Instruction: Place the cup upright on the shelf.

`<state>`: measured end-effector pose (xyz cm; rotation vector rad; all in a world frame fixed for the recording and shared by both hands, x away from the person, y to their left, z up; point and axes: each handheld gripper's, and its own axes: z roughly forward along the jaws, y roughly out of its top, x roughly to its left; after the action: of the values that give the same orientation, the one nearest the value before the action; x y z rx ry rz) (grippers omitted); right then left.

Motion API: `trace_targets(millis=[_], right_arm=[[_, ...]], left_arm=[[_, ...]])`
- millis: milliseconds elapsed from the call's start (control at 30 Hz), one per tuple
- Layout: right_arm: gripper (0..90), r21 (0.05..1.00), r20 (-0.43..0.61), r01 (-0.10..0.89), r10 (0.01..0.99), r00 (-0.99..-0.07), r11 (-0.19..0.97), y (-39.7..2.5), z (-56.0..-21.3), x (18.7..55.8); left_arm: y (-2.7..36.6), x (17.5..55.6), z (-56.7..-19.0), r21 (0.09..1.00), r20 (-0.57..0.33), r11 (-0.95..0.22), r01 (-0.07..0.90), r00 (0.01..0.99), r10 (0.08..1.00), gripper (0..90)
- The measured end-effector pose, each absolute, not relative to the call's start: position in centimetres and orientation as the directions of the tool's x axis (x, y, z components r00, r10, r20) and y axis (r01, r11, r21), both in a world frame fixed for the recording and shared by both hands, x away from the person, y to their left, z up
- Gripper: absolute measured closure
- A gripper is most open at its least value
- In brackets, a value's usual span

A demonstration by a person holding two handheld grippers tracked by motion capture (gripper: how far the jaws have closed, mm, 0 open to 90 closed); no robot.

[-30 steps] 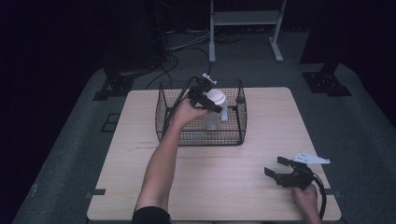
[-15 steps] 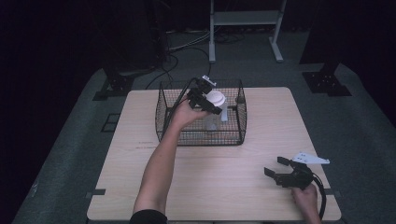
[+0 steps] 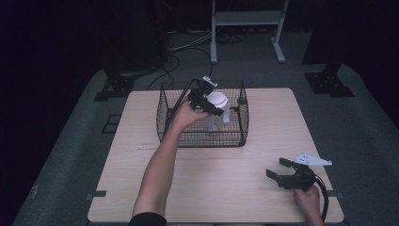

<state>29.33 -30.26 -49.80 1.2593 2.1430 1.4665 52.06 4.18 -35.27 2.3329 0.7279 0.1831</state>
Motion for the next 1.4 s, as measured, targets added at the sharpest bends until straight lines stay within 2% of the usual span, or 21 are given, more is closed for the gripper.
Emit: trace_targets(millis=[967,1400], right_arm=[[12.9,0.856,0.249,0.505,0.765,-0.595,0.114,-30.3,-49.8,29.3],[12.9,0.856,0.244,0.503,0.767,-0.594,0.117,-30.3,-49.8,29.3]], left_arm=[[7.1,49.7,-31.9,0.684,-0.027,-0.604,0.41,0.841,0.54,1.5],[9.6,47.7,-32.1,0.704,-0.039,-0.581,0.408,0.84,0.542,1.5]])
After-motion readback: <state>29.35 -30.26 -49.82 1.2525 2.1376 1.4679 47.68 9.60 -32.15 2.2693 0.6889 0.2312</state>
